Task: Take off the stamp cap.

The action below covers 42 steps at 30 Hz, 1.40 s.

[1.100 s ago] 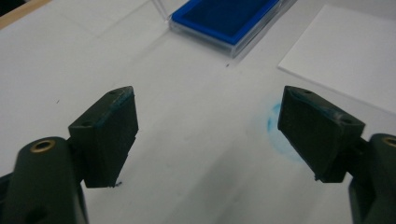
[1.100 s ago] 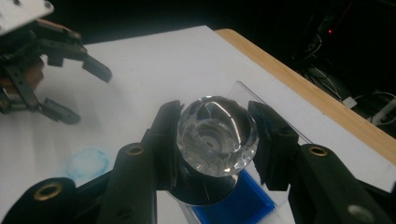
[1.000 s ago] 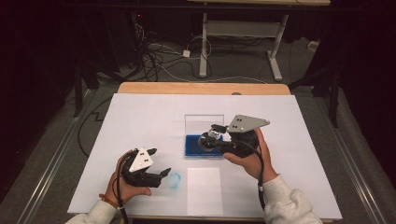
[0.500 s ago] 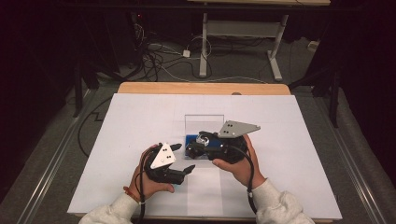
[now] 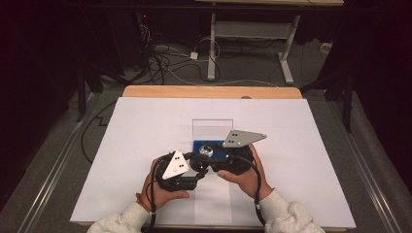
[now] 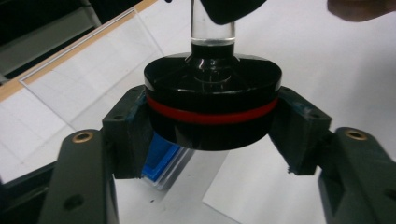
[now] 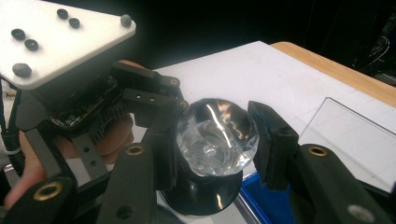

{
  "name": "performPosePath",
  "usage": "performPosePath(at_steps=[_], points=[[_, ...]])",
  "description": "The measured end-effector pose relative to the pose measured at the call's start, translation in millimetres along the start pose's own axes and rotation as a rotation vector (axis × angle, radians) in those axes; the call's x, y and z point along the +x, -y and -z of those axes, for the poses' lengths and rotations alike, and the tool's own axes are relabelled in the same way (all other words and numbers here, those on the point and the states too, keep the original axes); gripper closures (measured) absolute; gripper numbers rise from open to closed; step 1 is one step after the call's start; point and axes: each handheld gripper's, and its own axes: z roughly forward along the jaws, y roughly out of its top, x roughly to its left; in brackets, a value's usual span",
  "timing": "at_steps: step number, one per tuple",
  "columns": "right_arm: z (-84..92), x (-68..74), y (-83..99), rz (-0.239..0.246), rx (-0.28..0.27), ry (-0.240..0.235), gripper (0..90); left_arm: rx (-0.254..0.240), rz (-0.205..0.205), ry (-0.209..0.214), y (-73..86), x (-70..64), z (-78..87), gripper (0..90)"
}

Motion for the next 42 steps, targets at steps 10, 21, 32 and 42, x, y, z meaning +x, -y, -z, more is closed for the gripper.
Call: performPosePath(at_steps=[10,21,32,42], points=[[-2.2,-1.6,3.9,-0.013,0.012,-0.008,57.0,0.066,-0.057,-0.039,-2.0,-3.1,-0.1,36.5],[-4.2,2.9,10.9,-0.011,0.019,0.013,57.1,0.138,-0.062,0.020,-3.4,3.4,-0.9,37.0],[-2.7,14.0,15.1,0.016,-0.001,0.060,57.2,0.122,-0.001,0.096,-0.9,4.4,-3.4,37.1],[-1.7,13.9,18.6,-0.007,-0.012,0.064,57.2,0.095,0.049,0.148,3.7,5.8,-5.3,37.1]])
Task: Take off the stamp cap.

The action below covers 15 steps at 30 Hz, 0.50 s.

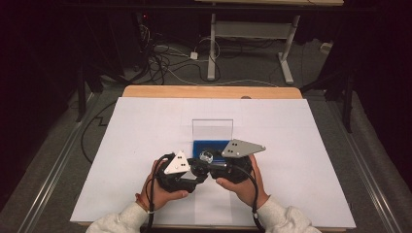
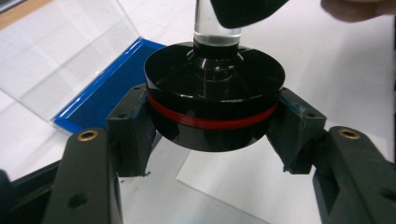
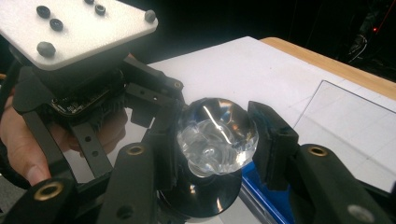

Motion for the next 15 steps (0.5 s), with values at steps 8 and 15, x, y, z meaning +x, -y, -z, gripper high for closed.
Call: performPosePath(at_steps=[8,15], points=[[2.3,2.2,2.3,0.001,-0.018,0.014,57.2,-0.004,0.021,0.017,-1.0,-0.9,-0.6,37.1],[3.2,3.7,3.7,-0.007,-0.027,0.023,57.3,-0.018,0.031,0.050,0.3,0.8,-1.4,37.1]])
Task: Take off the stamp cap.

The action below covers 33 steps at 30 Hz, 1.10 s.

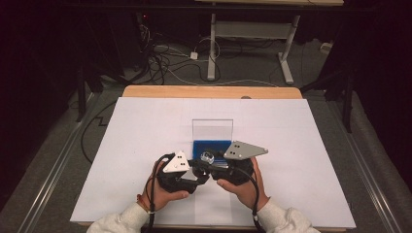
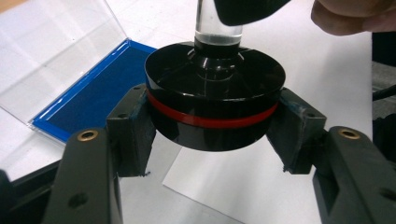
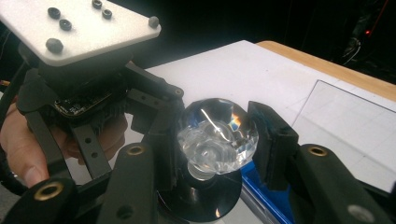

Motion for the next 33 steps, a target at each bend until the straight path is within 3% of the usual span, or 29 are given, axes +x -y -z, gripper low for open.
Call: performPosePath(at_steps=[1,2,4,5,7,8,12,18,23,33], points=[[0.1,0.7,0.0,-0.004,-0.005,0.001,57.2,-0.008,0.002,-0.001,0.3,0.0,0.4,37.1],[3.5,2.1,-1.4,0.013,-0.027,0.005,57.2,-0.010,0.056,-0.013,2.0,3.1,0.7,37.3],[13.3,3.7,-7.8,0.017,-0.074,-0.034,57.2,-0.041,0.157,-0.022,10.8,17.7,5.4,37.2],[13.3,3.7,-7.8,0.017,-0.074,-0.034,57.2,-0.060,0.169,-0.017,12.8,22.6,10.4,37.2],[24.1,9.3,-16.6,0.065,-0.091,0.001,57.2,-0.051,0.087,-0.093,7.7,19.5,19.8,37.2],[27.4,7.6,-17.3,0.066,-0.100,-0.007,57.2,-0.044,0.061,-0.124,5.8,17.5,21.8,37.1],[32.5,0.7,-15.3,0.063,-0.086,0.025,57.2,-0.025,0.012,-0.172,7.7,16.3,27.4,37.1],[43.1,-9.4,-12.3,0.062,-0.064,0.051,57.1,-0.015,-0.007,-0.209,10.8,18.0,38.8,37.0],[52.6,-18.7,-13.2,0.058,-0.055,0.069,57.1,-0.016,0.001,-0.236,13.9,22.3,48.6,37.0],[69.0,-35.4,-12.1,0.053,-0.034,0.114,57.1,0.029,-0.022,-0.297,24.2,27.1,63.6,37.0]])
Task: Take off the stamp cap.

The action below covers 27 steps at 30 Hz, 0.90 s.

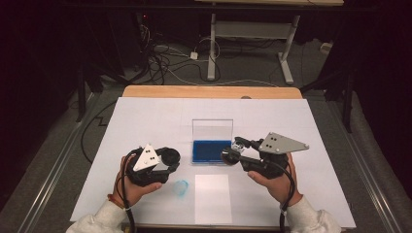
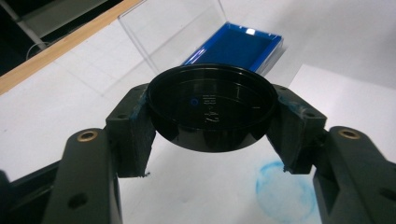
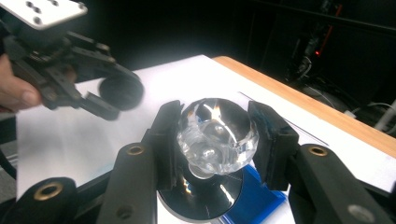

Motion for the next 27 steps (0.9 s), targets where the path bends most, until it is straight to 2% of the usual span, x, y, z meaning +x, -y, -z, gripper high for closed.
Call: performPosePath(at_steps=[2,7,11,13,16,19,22,27], points=[[2.3,-3.9,0.3,0.001,0.006,0.012,57.1,0.007,0.006,-0.005,4.0,2.8,2.8,37.0],[6.0,-12.2,2.4,-0.005,0.019,0.046,57.1,0.015,-0.017,-0.043,12.1,4.1,10.7,37.0],[7.5,-17.5,4.9,-0.007,0.031,0.061,57.1,-0.002,-0.005,-0.064,22.9,3.2,16.8,37.0],[8.3,-19.3,5.7,-0.007,0.039,0.070,57.1,-0.001,0.003,-0.059,27.2,3.1,18.7,36.9],[8.3,-21.4,6.8,-0.004,0.049,0.078,57.1,0.016,-0.012,-0.063,33.3,0.9,21.4,36.9],[8.2,-23.9,8.1,-0.002,0.058,0.086,57.1,0.058,-0.040,-0.103,38.2,-1.8,24.7,36.9],[7.9,-25.5,9.4,-0.004,0.069,0.082,57.1,0.048,-0.007,-0.099,44.2,-0.5,30.1,36.9],[6.5,-29.4,12.3,-0.010,0.091,0.085,57.1,0.056,0.008,-0.090,52.7,-0.4,35.4,36.9]])
